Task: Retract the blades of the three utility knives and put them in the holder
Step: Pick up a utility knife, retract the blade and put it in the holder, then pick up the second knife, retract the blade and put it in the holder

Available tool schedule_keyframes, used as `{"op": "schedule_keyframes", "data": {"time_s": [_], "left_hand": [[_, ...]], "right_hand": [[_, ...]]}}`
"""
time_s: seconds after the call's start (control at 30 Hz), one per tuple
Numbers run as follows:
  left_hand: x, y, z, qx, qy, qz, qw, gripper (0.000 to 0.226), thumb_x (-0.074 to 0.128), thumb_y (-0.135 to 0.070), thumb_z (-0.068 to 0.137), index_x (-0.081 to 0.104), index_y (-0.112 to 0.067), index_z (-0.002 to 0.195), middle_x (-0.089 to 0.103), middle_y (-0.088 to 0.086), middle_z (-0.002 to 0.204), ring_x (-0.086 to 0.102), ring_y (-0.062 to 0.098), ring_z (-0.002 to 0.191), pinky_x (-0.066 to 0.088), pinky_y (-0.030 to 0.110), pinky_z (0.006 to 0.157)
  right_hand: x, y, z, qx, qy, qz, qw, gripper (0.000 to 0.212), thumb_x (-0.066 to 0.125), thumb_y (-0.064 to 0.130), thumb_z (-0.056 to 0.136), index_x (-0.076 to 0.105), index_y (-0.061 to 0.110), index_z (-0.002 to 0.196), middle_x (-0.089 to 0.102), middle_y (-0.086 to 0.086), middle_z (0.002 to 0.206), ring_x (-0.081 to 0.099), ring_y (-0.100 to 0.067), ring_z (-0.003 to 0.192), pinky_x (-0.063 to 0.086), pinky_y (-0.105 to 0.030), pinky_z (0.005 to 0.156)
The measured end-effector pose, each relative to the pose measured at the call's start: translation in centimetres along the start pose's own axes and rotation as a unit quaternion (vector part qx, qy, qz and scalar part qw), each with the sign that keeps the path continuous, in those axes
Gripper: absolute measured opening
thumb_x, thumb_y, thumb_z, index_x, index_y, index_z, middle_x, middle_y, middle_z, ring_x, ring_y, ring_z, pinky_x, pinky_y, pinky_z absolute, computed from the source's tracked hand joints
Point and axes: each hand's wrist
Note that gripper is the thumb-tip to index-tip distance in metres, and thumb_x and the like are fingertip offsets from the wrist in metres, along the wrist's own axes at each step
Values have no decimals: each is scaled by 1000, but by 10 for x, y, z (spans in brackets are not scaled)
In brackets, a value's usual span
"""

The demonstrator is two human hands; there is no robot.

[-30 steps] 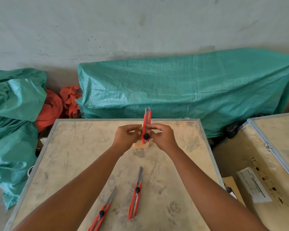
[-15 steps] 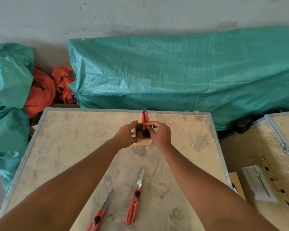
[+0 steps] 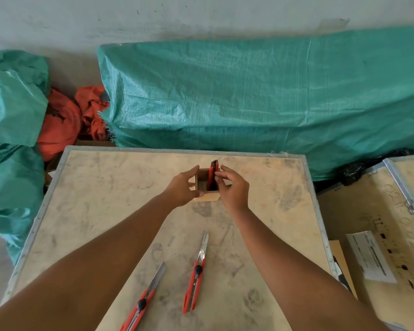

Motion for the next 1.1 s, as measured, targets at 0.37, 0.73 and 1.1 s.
{"op": "schedule_keyframes", "data": {"time_s": [0.37,0.73,1.1], "left_hand": [[6,14,-76,19,-89,-16,996,68,78,-20,84,49,-26,145,56,-1,144,63,19,108,54,27,79],[109,119,-207,-122,-5,84,989,55,73,-28,80,61,-12,132,66,5,129,67,22,105,51,28,91],[146,118,-220,-112,-66,77,989,28,54,-43,84,75,-24,90,72,6,80,70,28,74,53,33,60]], "right_hand": [[-37,5,-85,44,59,-17,997,19,68,4,91,77,11,106,76,-5,111,69,-11,94,56,-15,90],[-21,-29,-220,167,217,-62,960,27,69,2,90,74,7,116,75,-12,112,63,-12,90,41,6,68],[-2,-31,-226,161,208,-58,963,28,74,8,87,76,11,115,78,-7,112,72,-19,104,50,-20,95]]}}
Point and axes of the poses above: each hand's wrist, its own z-axis towards the middle knuckle, its own x-axis out of the palm, y = z × x
